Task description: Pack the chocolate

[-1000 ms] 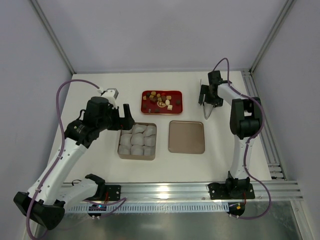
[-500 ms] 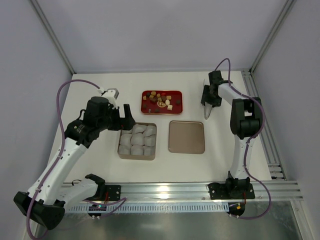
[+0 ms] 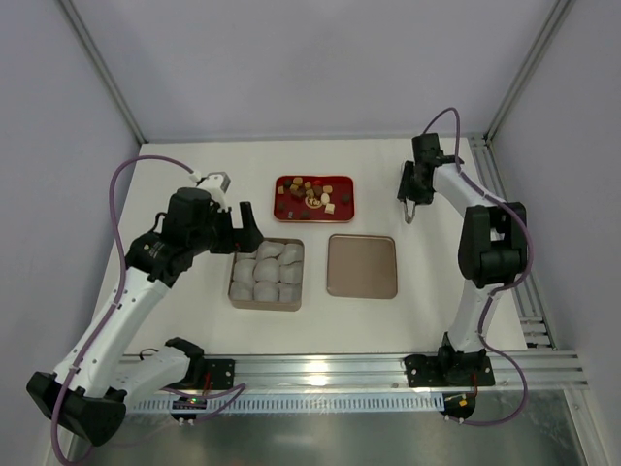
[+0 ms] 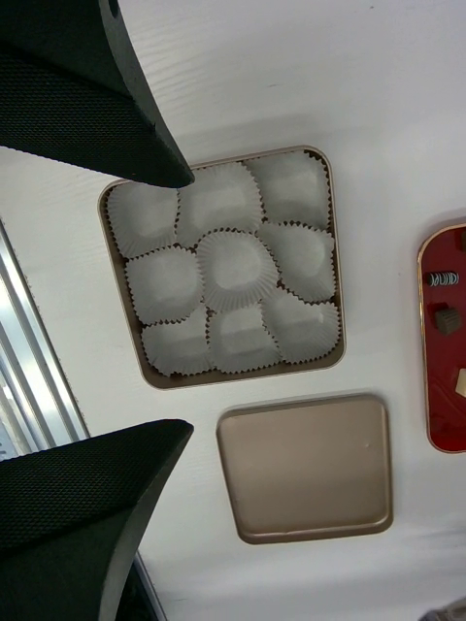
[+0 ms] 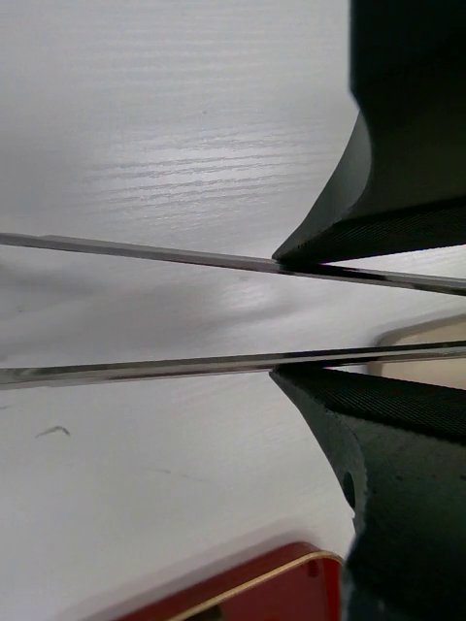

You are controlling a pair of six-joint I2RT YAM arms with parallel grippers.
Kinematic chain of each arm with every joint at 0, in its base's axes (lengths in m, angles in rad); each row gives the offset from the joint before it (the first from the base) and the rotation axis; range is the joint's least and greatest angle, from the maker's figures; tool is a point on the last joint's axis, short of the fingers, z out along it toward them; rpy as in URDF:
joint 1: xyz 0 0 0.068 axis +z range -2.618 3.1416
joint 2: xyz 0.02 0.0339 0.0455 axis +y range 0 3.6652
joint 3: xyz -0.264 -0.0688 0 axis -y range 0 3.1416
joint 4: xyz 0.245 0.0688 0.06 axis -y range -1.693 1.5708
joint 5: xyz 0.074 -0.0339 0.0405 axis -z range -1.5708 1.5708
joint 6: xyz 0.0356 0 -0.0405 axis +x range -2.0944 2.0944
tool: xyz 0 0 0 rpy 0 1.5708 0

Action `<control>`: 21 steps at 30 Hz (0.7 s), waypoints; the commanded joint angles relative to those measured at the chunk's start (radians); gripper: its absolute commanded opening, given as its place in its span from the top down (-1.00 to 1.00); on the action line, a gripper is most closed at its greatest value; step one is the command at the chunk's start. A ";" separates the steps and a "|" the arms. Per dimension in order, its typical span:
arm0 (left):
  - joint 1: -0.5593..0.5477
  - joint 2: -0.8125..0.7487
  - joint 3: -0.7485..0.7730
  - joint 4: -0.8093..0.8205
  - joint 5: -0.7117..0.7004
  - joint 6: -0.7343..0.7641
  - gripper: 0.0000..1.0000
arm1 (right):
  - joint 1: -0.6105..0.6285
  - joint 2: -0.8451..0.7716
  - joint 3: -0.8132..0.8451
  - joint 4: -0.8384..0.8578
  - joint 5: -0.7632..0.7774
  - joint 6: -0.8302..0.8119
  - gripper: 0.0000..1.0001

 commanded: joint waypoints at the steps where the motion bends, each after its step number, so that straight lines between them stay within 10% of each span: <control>1: 0.001 -0.004 0.034 0.020 0.025 -0.014 -0.99 | 0.003 -0.128 -0.004 0.012 -0.015 -0.001 0.06; 21: 0.001 0.011 0.040 0.038 0.045 -0.029 -1.00 | 0.206 -0.374 -0.085 -0.034 -0.007 0.017 0.14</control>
